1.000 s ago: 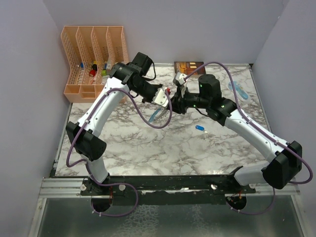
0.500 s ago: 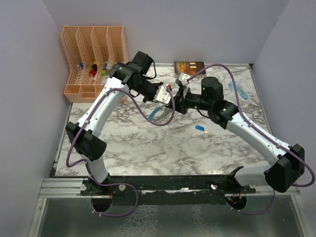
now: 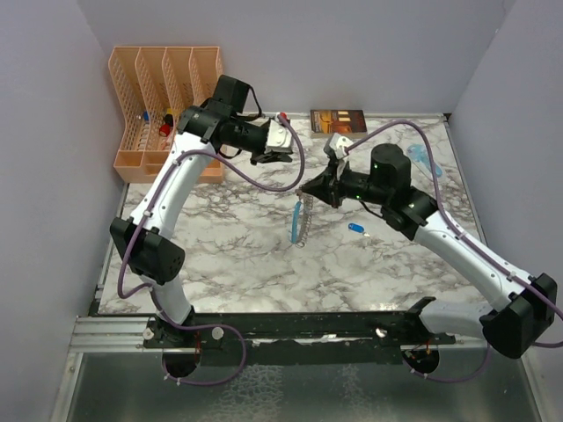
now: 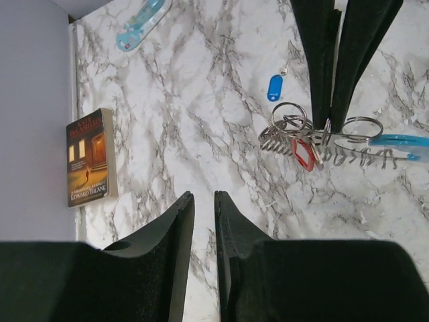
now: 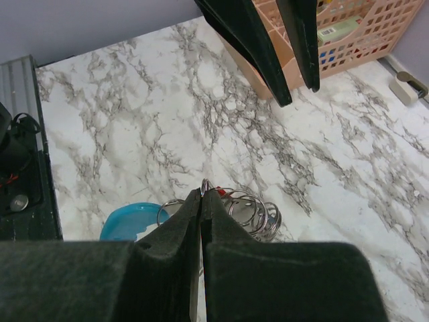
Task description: Put the keys on the keyring
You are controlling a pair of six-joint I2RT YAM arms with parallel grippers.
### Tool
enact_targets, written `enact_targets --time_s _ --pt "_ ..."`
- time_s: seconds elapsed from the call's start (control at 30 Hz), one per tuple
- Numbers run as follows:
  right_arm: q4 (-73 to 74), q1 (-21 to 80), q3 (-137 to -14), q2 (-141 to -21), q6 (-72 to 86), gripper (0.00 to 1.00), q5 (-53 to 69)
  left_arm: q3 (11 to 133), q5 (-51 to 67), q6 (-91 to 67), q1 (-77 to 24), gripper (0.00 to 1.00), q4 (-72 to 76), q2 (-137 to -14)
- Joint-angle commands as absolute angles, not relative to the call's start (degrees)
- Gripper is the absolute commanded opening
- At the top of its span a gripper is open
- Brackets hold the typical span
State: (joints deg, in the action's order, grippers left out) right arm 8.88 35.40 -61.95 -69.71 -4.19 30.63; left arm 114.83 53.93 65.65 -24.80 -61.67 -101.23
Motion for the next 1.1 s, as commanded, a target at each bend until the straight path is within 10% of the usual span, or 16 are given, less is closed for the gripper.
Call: enact_targets --time_s 0.0,1.07 --pt "2.1 34.9 -61.6 -65.9 -5.8 0.01 29.3 113.2 61.4 59.5 -23.6 0.22 -56.7 -98.3" --pt "-51.5 34.8 -39.4 -59.9 9.3 0.01 18.9 116.1 80.5 35.6 -23.8 0.25 -42.6 -98.5"
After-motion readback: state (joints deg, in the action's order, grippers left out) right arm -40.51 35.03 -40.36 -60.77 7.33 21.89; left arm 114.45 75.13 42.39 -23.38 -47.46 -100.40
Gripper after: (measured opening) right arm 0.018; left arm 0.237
